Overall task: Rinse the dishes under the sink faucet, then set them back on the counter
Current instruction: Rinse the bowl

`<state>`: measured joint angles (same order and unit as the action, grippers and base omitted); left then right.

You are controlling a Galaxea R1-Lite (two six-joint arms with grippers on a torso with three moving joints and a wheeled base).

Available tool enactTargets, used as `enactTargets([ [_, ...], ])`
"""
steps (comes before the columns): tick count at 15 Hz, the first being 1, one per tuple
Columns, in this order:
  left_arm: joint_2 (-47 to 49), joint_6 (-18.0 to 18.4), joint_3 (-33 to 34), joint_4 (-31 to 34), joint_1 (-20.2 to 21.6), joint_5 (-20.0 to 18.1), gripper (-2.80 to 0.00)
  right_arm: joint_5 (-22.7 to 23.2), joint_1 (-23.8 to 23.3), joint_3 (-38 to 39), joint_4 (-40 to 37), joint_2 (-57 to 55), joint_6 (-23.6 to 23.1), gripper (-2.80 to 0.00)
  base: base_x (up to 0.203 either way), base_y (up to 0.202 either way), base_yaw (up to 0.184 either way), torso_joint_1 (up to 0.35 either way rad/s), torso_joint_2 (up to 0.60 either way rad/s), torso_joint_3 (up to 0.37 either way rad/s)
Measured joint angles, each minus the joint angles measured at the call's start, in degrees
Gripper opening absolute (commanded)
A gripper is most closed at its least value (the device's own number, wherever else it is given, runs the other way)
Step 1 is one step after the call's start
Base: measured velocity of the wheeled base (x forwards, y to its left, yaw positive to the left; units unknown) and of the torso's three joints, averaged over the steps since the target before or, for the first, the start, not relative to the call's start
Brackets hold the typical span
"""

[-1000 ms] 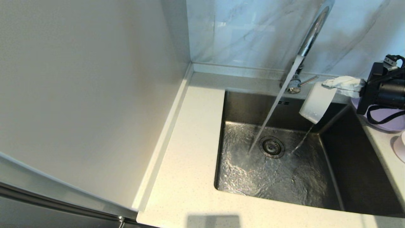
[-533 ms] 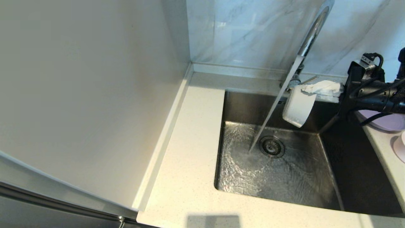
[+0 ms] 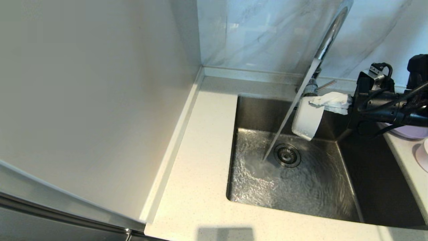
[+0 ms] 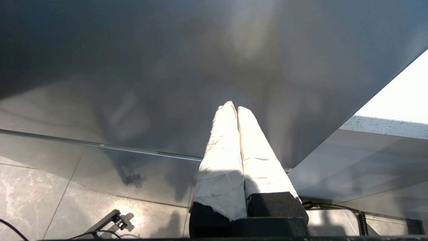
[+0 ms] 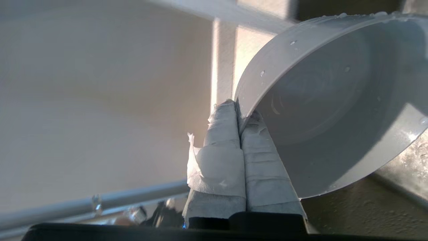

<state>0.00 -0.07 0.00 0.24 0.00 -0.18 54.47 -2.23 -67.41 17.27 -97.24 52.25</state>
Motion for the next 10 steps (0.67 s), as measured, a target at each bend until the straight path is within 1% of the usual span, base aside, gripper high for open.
enactTargets([
  [1,0.0,0.0,0.0,0.0,0.0,0.0,-2.80,-0.7,0.0,-0.1,0.0,-0.3,0.0,-2.80,0.000,0.000,0.000,0.000,0.00,0.000],
  [3,0.0,0.0,0.0,0.0,0.0,0.0,-2.80,-0.8,0.3,-0.4,0.2,-0.8,-0.1,-2.80,0.000,0.000,0.000,0.000,0.00,0.000],
  [7,0.0,0.0,0.0,0.0,0.0,0.0,-2.80,-0.5,2.7,-0.9,0.4,-0.9,-0.2,-2.80,0.000,0.000,0.000,0.000,0.00,0.000],
  [10,0.0,0.0,0.0,0.0,0.0,0.0,-2.80,-0.6,3.4,-1.8,0.2,-1.2,-0.2,-2.80,0.000,0.000,0.000,0.000,0.00,0.000],
])
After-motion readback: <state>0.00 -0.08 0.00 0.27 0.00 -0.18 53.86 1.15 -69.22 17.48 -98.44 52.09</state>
